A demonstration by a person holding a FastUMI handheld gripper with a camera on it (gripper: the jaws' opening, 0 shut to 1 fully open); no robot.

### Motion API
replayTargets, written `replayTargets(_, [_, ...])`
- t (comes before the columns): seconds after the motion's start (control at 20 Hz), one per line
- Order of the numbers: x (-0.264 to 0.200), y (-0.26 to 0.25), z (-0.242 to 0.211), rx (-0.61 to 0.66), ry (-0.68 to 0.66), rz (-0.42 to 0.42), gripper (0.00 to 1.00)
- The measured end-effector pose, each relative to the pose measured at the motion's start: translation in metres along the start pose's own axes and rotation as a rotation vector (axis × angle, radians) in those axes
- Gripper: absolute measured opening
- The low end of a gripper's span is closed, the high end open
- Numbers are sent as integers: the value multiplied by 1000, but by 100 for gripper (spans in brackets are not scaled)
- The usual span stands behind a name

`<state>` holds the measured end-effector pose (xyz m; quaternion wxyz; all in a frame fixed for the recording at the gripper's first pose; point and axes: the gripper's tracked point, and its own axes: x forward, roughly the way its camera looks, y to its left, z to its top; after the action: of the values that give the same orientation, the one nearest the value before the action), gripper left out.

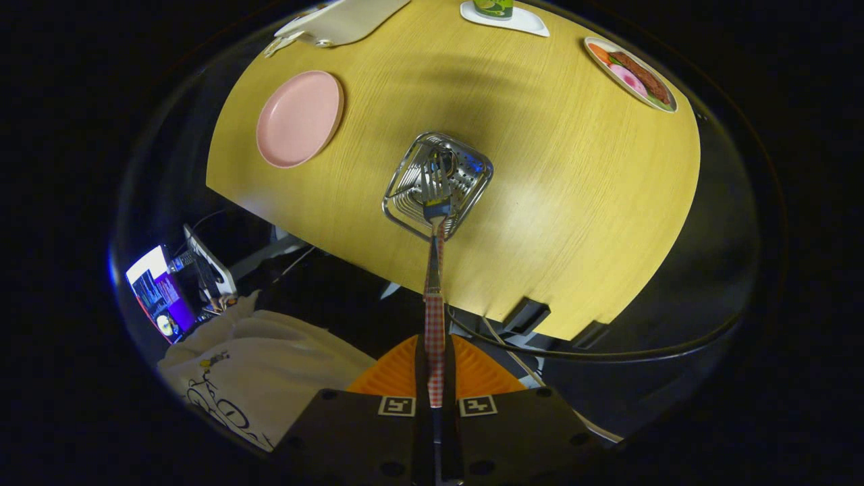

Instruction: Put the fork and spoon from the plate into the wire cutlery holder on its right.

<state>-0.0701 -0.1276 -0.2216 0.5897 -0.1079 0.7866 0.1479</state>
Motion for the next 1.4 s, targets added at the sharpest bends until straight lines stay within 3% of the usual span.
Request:
replayTargets(0.5, [20, -5, 24, -56, 152, -14, 11])
replayTargets(0.9, [25, 0, 44, -31, 164, 3, 16])
replayTargets(1.0, [21, 7, 53, -13, 135, 25, 25])
replayTargets(1.15, [12, 11, 59, -9, 66, 59, 50])
replayTargets(1.25, [4, 15, 62, -12, 11, 75, 78])
replayTargets(1.3, [0, 17, 63, -11, -19, 89, 79])
replayTargets(1.4, [-12, 22, 63, -1, -83, 120, 96])
